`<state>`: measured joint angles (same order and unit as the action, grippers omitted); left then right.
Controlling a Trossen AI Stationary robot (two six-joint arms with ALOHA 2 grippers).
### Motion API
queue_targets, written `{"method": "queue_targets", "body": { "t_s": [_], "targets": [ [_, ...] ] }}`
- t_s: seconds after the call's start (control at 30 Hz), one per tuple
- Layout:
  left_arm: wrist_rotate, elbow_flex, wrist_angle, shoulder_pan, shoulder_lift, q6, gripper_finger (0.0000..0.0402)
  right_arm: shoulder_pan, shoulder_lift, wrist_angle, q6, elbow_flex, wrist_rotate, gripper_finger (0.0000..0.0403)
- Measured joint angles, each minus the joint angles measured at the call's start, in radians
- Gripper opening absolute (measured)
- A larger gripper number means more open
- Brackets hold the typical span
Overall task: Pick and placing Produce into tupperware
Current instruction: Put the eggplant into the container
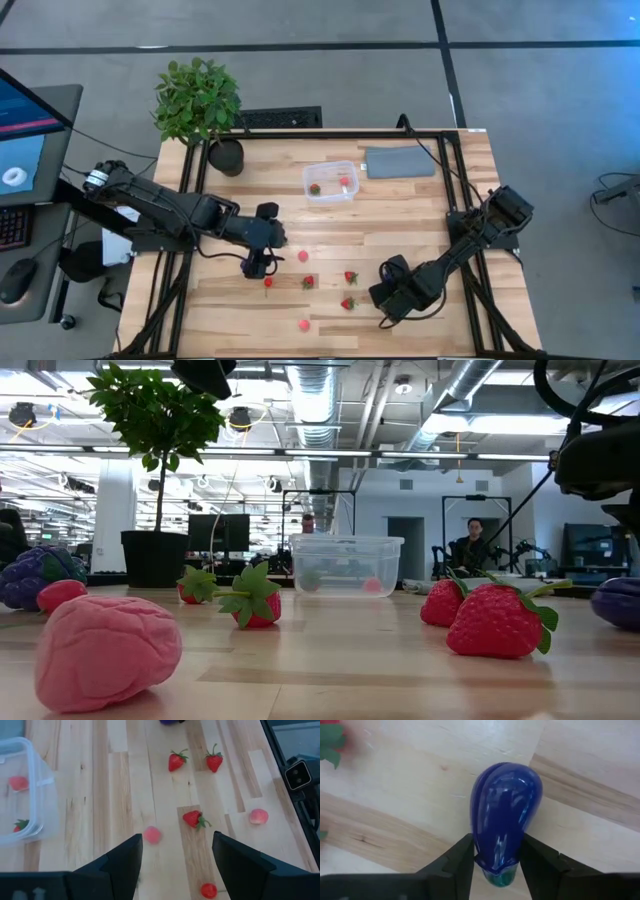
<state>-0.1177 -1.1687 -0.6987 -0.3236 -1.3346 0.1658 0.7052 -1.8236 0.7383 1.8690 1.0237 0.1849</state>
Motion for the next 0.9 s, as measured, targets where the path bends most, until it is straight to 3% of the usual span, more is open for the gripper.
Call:
{"method": "queue_targets", "body": {
  "t_s": [0.33,0.73,0.9],
  "targets": [
    [0.000,0.000,0.000,0.011,0.000,-0.005,0.0229,0.007,-0.002,-0.030,0.020,0.003,0.075,0.0139],
    [0.000,0.000,0.000,0.011,0.000,-0.005,0.0229,0.025,-0.005,-0.041,0.071,0.002,0.161,0.0136],
    [0.001,0.000,0.000,0.011,0.000,-0.006,0.0229,0.032,-0.007,-0.058,0.071,0.001,0.242,0.0136]
  ]
}}
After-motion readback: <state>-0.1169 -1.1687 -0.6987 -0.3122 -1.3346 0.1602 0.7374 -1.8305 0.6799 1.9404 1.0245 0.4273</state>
